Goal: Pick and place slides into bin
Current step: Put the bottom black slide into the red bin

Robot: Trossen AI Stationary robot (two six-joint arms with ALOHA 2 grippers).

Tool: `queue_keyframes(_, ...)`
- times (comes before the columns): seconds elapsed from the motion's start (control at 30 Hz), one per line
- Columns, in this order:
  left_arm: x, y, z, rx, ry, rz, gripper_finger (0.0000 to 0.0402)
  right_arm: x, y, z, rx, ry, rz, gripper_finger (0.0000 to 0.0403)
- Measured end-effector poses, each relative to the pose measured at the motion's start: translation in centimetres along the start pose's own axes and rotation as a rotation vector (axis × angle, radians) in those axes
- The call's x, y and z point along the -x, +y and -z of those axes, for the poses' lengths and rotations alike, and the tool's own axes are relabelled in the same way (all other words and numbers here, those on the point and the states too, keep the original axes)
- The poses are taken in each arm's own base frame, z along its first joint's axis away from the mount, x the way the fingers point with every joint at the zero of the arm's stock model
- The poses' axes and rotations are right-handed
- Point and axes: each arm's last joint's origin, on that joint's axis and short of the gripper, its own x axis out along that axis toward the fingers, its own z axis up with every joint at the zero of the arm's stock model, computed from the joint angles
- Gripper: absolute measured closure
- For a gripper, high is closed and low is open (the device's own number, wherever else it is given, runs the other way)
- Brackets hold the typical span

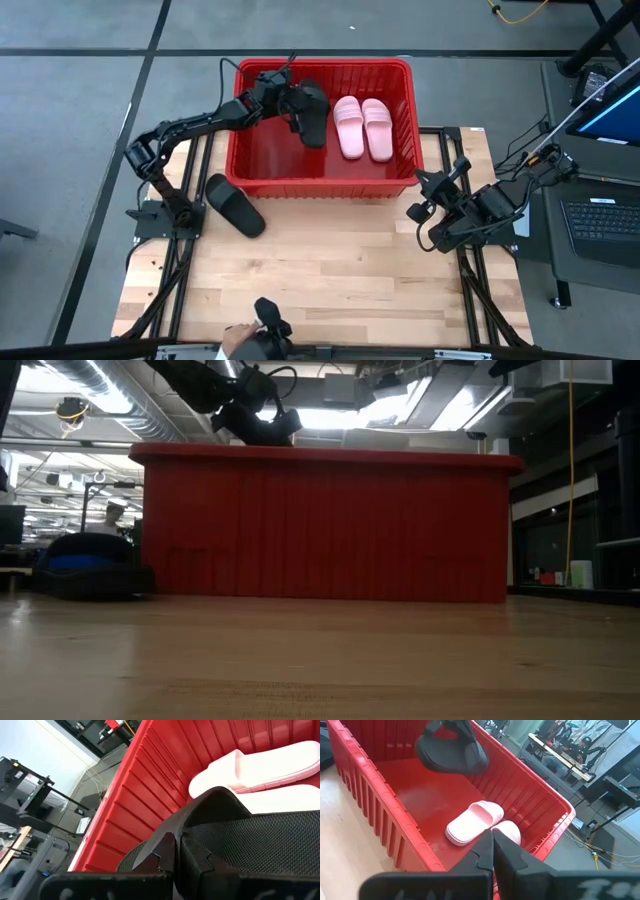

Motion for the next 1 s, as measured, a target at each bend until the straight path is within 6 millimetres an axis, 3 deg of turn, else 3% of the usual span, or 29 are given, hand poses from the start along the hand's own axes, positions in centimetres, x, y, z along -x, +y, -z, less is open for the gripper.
queue_keyframes(0.3,-4.2,-2.2,2.3,0.026,0.041,0.040,0.0398,0.2,-0.2,-0.5,-0.025,-0.014,0.000,0.0397)
queue_keyframes(0.53,-4.4,-2.1,2.4,0.042,0.045,0.021,0.0398,0.8,-1.1,-2.0,-0.061,-0.031,-0.019,0.0397)
queue_keyframes(1.0,-5.4,-2.7,3.5,0.087,0.033,0.095,0.0398,0.9,-1.4,-2.2,-0.004,-0.072,0.016,0.0397)
